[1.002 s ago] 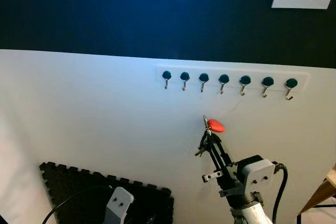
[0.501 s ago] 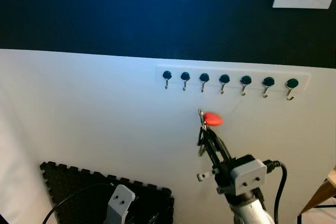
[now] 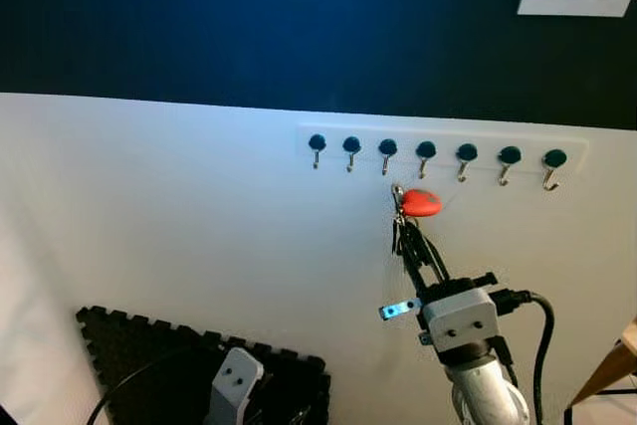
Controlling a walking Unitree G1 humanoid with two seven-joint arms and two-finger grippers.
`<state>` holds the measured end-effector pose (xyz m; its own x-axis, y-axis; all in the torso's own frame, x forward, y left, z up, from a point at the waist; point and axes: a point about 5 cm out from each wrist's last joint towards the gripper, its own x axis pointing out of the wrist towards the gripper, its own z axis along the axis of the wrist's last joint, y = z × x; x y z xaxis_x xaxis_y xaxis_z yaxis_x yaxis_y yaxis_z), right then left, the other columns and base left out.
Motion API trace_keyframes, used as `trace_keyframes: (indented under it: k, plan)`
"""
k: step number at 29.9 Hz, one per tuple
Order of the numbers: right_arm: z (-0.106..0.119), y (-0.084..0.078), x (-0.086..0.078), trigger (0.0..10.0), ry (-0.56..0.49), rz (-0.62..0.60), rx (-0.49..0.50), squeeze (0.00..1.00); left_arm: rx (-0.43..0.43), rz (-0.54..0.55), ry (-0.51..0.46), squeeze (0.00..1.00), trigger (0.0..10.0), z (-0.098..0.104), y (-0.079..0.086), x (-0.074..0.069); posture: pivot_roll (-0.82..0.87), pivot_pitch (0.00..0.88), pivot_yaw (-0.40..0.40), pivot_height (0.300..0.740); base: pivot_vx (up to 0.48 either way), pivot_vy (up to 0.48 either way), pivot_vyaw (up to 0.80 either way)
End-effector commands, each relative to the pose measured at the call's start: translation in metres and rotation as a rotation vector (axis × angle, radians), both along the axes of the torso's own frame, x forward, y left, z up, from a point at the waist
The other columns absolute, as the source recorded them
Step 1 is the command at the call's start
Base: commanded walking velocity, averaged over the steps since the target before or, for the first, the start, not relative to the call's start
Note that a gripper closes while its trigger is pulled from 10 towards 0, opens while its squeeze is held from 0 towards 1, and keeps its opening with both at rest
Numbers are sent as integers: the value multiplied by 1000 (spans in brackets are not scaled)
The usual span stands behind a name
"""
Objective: Hang keys on a hook
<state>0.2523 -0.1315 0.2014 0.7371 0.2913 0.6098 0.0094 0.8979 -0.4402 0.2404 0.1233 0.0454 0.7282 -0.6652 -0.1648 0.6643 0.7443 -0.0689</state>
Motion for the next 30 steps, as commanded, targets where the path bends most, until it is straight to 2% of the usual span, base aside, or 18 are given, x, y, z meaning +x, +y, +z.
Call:
trace_keyframes:
  k: [1, 6, 8, 13, 14, 16, 17, 19, 20, 21, 25, 30]
  plan:
    - [3, 1, 3, 10000, -15, -22, -29, 0, -18, 3, 6, 0, 10000, 2, 0, 1, 38, 42, 25, 740, 0, 0, 0]
    - [9, 4, 6, 10000, -50, -32, -56, 0, -50, -10, -8, 0, 10000, 8, -5, 3, 37, 40, 25, 740, 0, 0, 0]
    - [15, 7, 6, 10000, -79, -13, -60, 0, -127, -9, -26, 0, 10000, 19, -8, 6, 37, 42, 24, 740, 0, 0, 0]
    - [17, 10, 5, 10000, -95, 5, -62, 0, -198, -30, -59, 0, 10000, 35, -14, 8, 37, 42, 21, 740, 0, 0, 0]
    - [18, 11, 4, 10000, -98, 7, -65, 0, -255, -33, -127, 0, 10000, 56, -18, 14, 37, 43, 16, 740, 0, 0, 0]
    - [18, 11, 4, 10000, -99, 6, -67, 0, -273, -30, -152, 0, 10000, 63, -19, 16, 37, 43, 16, 740, 0, 0, 0]
    - [18, 11, 4, 10000, -99, 4, -69, 0, -317, -23, -200, 0, 10000, 79, -21, 22, 37, 43, 16, 740, 0, 0, 0]
    - [18, 11, 5, 10000, -99, 3, -71, 0, -349, -25, -230, 0, 10000, 91, -21, 26, 37, 43, 16, 740, 0, 0, 0]
    - [18, 11, 5, 10000, -99, 3, -71, 0, -349, -25, -230, 0, 10000, 91, -21, 26, 37, 43, 16, 740, 0, 0, 0]
    - [17, 11, 5, 10000, -99, 3, -74, 0, -364, -49, -270, 0, 10000, 103, -23, 28, 37, 42, 16, 740, 0, 0, 0]
    - [16, 11, 4, 10000, -96, 5, -79, 0, -376, -110, -308, 0, 10000, 118, -28, 28, 37, 42, 18, 740, 0, 0, 0]
    - [16, 10, 4, 10000, -95, 4, -82, 0, -372, -145, -321, 0, 10000, 125, -30, 25, 36, 43, 20, 740, 0, 0, 0]
